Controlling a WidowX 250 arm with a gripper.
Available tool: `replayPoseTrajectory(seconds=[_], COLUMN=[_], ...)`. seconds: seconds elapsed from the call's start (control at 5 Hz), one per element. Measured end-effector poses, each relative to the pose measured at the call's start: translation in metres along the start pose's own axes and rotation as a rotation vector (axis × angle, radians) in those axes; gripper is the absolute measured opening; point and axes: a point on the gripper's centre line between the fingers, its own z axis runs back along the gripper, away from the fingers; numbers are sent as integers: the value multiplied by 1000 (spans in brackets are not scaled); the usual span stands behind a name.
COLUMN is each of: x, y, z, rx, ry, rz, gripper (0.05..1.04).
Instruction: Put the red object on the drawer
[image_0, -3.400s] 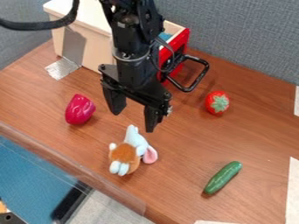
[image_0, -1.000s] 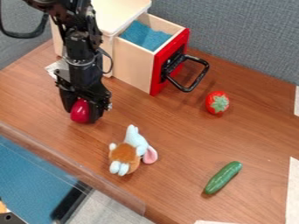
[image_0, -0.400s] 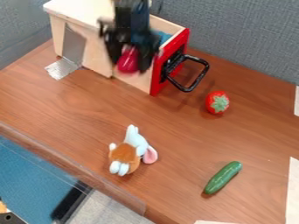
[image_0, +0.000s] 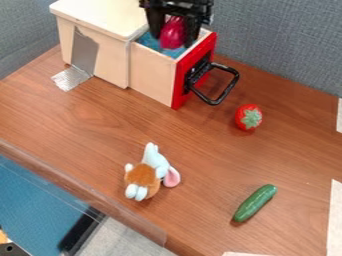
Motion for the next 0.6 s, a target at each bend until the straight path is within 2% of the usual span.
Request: replayPoseTrajectory(seconds=[0.2, 0.4, 0.6], x=[12, 16, 22], y=[17, 27, 30], z=[-4, -15, -21], rx=[21, 35, 44], ry=[-1, 20, 25], rz=[53, 70, 80], gripper=[766, 766, 839])
